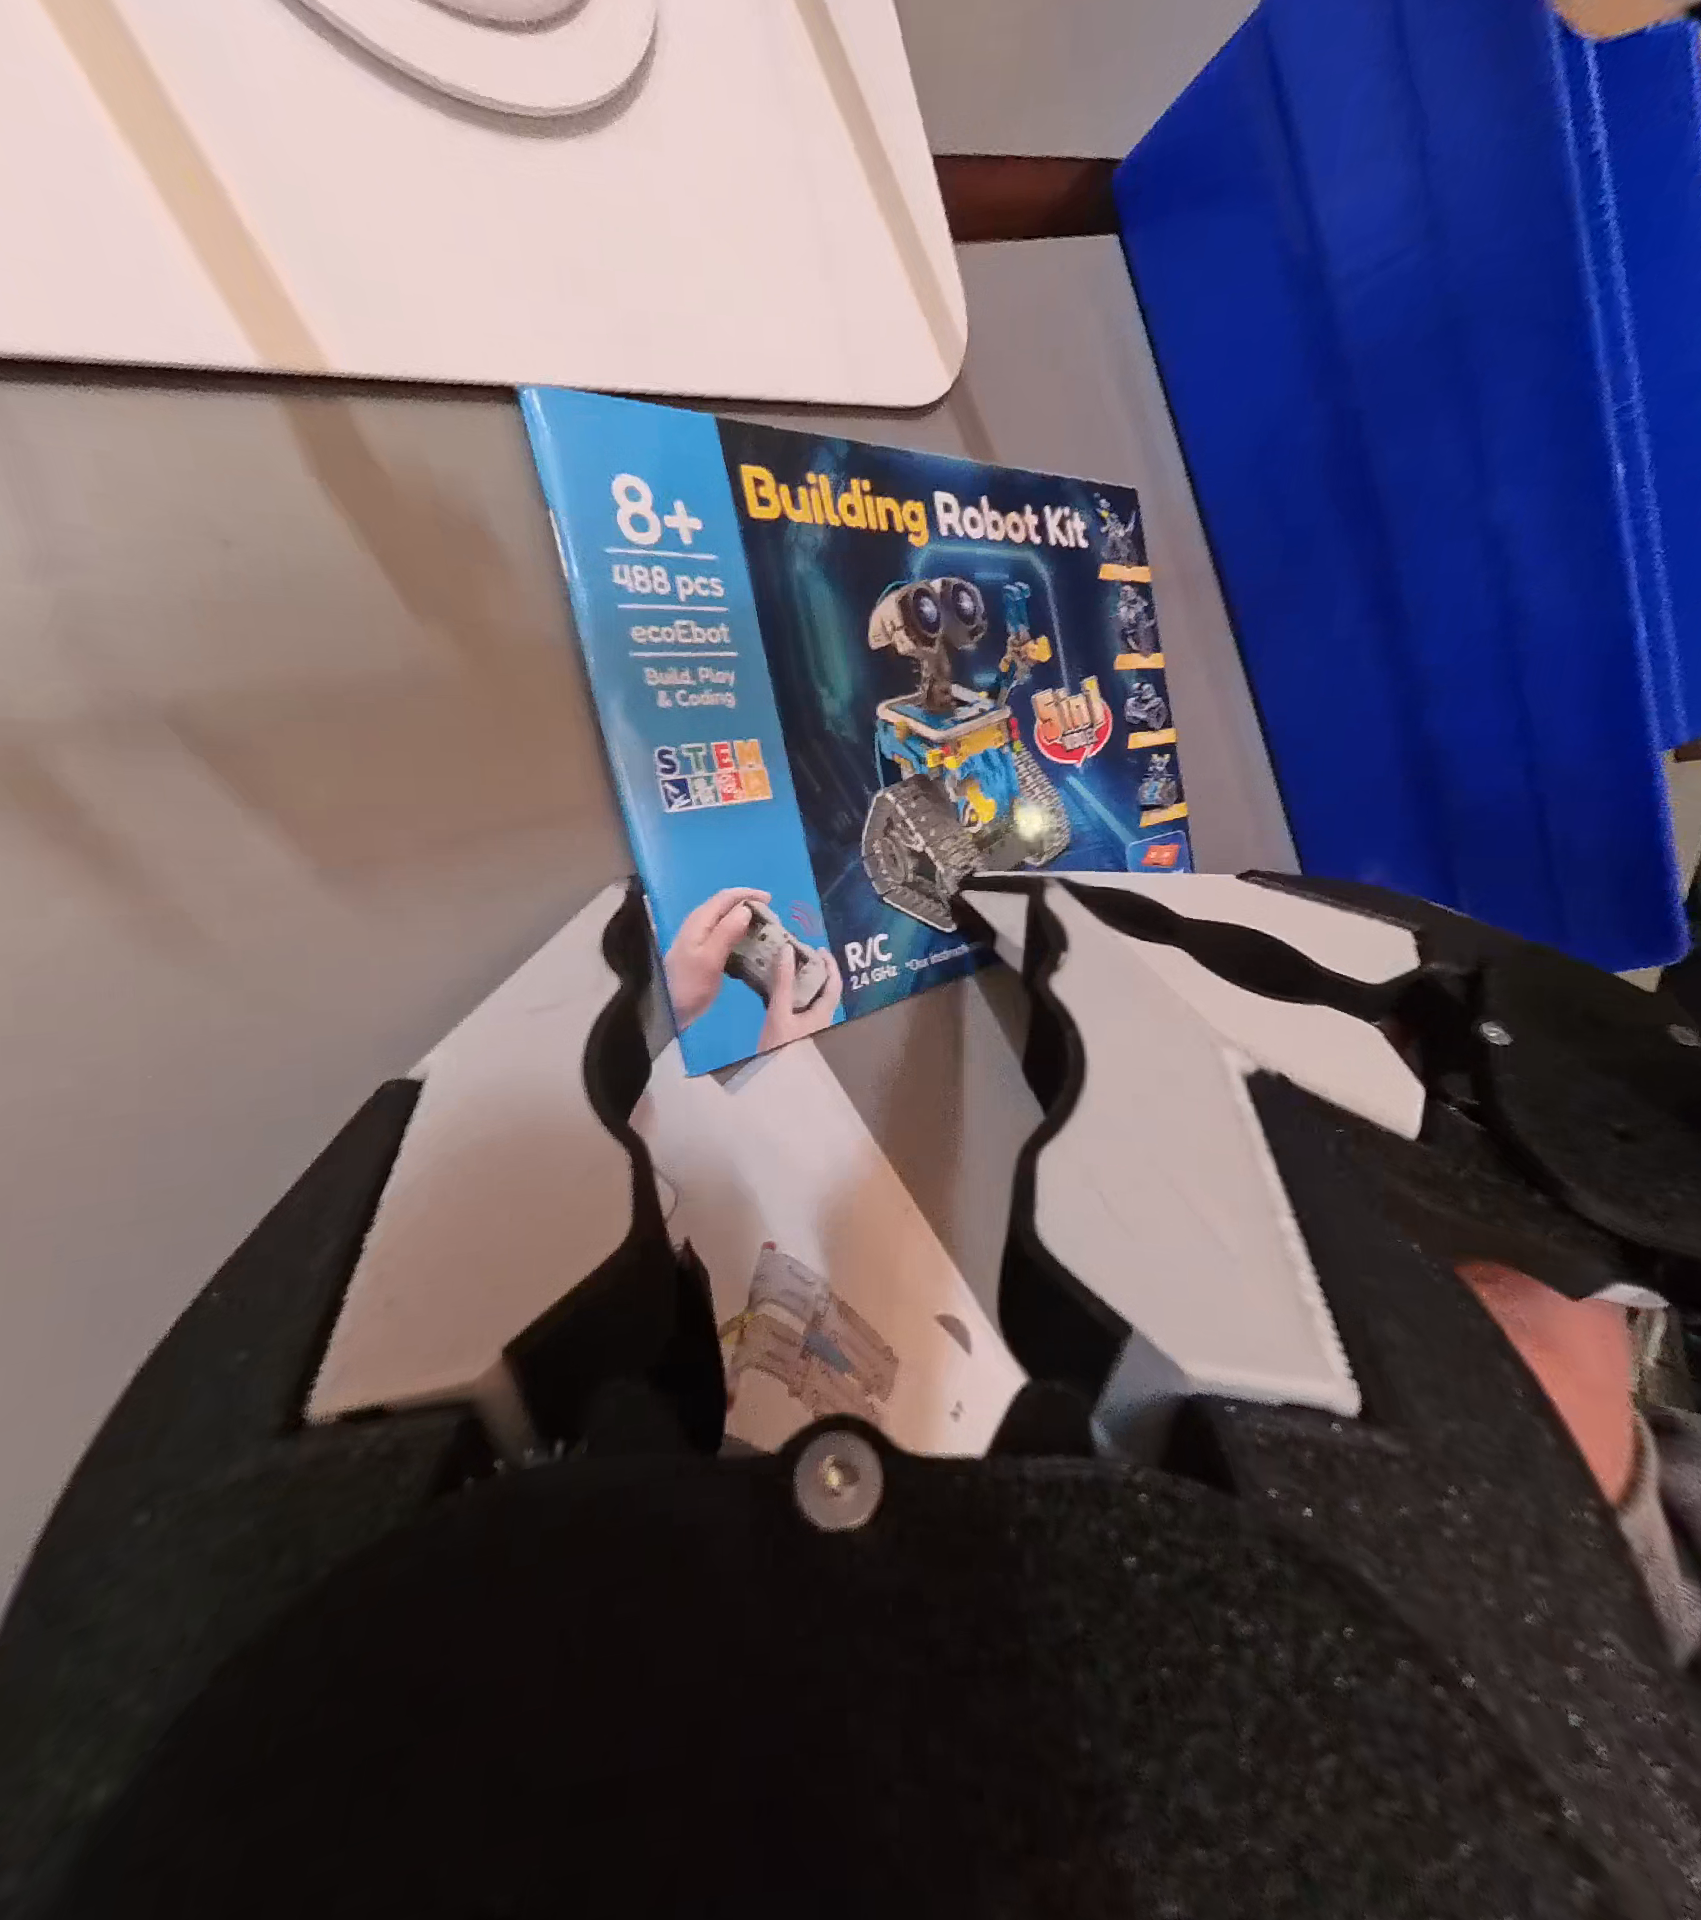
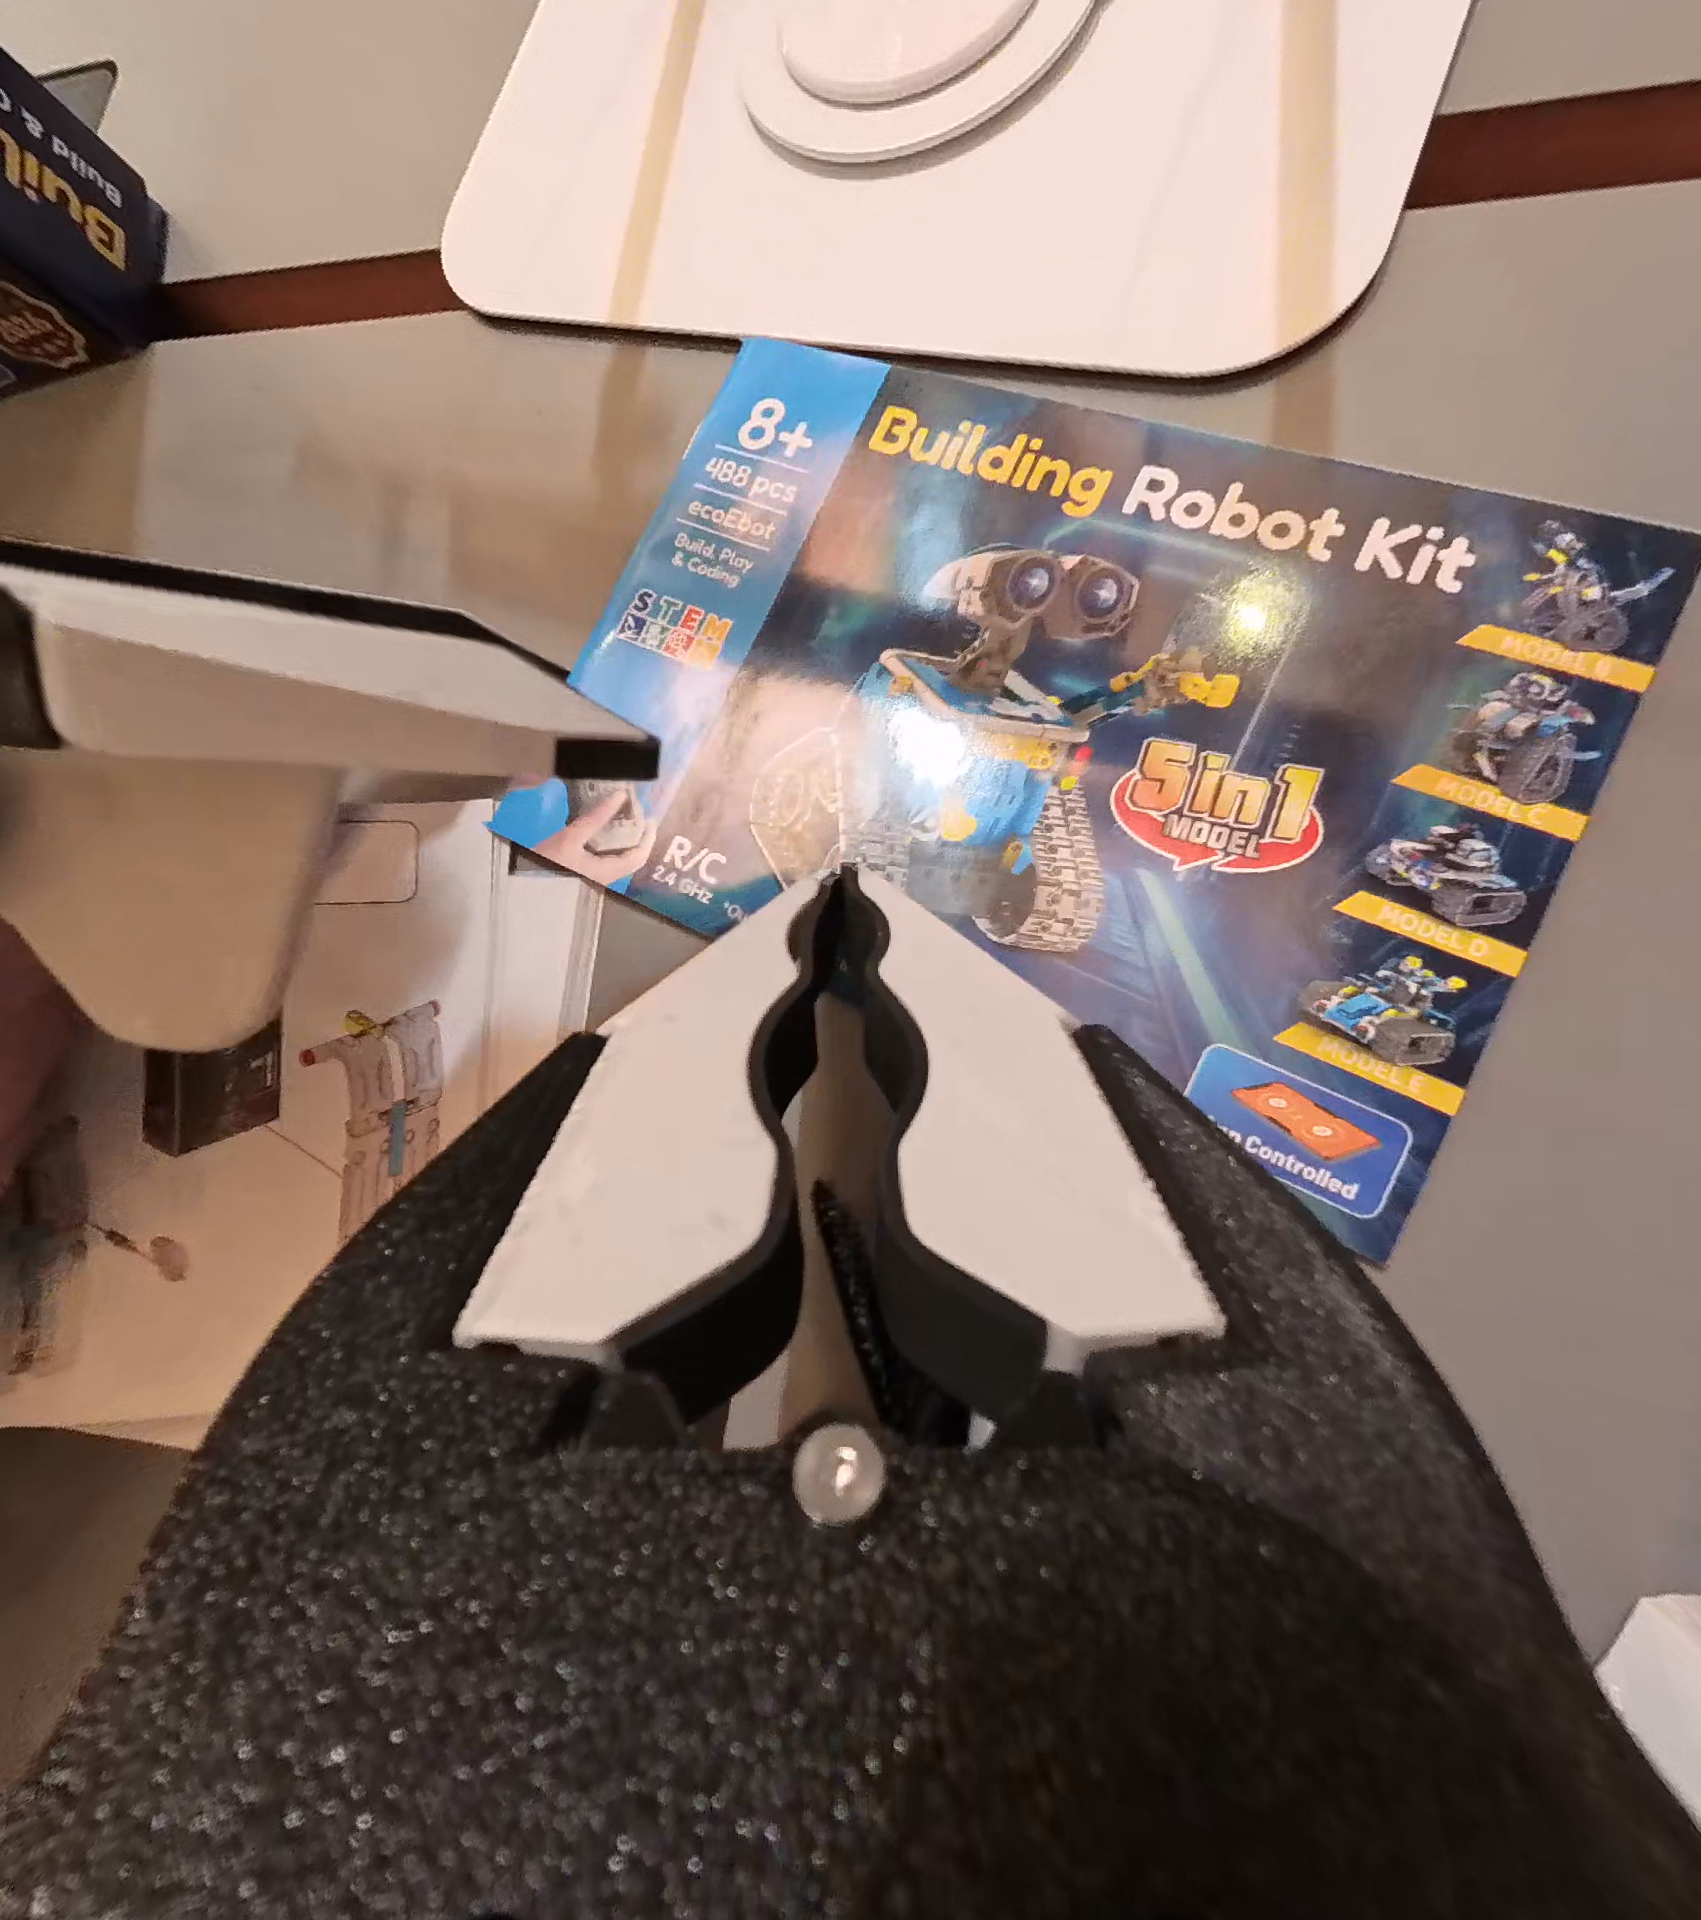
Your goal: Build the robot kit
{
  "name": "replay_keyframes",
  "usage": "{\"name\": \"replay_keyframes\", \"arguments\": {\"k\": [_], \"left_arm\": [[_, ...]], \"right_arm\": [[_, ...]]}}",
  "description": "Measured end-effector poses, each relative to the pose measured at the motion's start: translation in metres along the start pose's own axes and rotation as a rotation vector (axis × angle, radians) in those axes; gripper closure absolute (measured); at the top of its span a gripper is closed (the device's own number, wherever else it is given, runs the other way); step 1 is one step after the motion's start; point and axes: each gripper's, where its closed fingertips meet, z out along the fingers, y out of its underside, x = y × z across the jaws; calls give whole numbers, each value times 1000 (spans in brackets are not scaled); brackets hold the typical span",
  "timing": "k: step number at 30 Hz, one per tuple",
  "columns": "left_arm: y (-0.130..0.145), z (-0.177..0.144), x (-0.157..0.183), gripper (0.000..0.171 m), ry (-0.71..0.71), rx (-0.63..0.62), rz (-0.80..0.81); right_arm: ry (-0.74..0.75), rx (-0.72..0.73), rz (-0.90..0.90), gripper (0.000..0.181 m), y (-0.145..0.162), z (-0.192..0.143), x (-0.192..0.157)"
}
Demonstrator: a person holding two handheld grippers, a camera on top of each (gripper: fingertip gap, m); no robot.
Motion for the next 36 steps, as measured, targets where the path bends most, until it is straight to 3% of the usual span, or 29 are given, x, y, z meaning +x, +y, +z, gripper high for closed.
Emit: {"name": "replay_keyframes", "arguments": {"k": [4, 6, 8, 10, 13, 15, 18, 22, 24, 28, 31, 33, 36], "left_arm": [[-6, -3, 10, 91, 127, -8, -99], [-13, -9, 15, 108, 213, 40, -144], [-27, -21, 34, 136, 400, 106, -232], [-26, -20, 48, 136, 526, 70, -302], [-8, 5, 33, 114, 368, -5, -192], [7, 18, 28, 123, 277, -70, -73], [10, 22, 22, 163, 162, -65, 42], [-3, 6, 32, 169, 165, 20, 115], [-10, -19, 47, 169, 217, 83, 180], [-2, -100, 61, 170, 296, 166, 297], [12, -165, 56, 170, 370, 251, 270], [16, -211, 56, 170, 485, 348, 212], [20, -271, 60, 170, 654, 482, 142]], "right_arm": [[24, -5, -5, 181, 0, -1, 4], [48, -8, -13, 181, 0, -3, 9], [36, -4, 7, 181, 0, -4, 10], [13, 5, 38, 181, 0, -3, 10], [-11, 12, 53, 181, 0, -3, 9], [-14, 12, 55, 181, 0, -3, 9], [-10, 7, 46, 181, 0, -3, 9], [-31, 7, 17, 181, -6, -13, 3], [7, 126, -22, 178, -27, -39, 5], [-54, 434, 10, 141, -66, -102, 5], [-448, 418, 188, 102, -67, -114, -32], [-765, 358, 288, 96, -62, -119, -68], [-1013, 220, 313, 91, -45, -105, -122]]}}
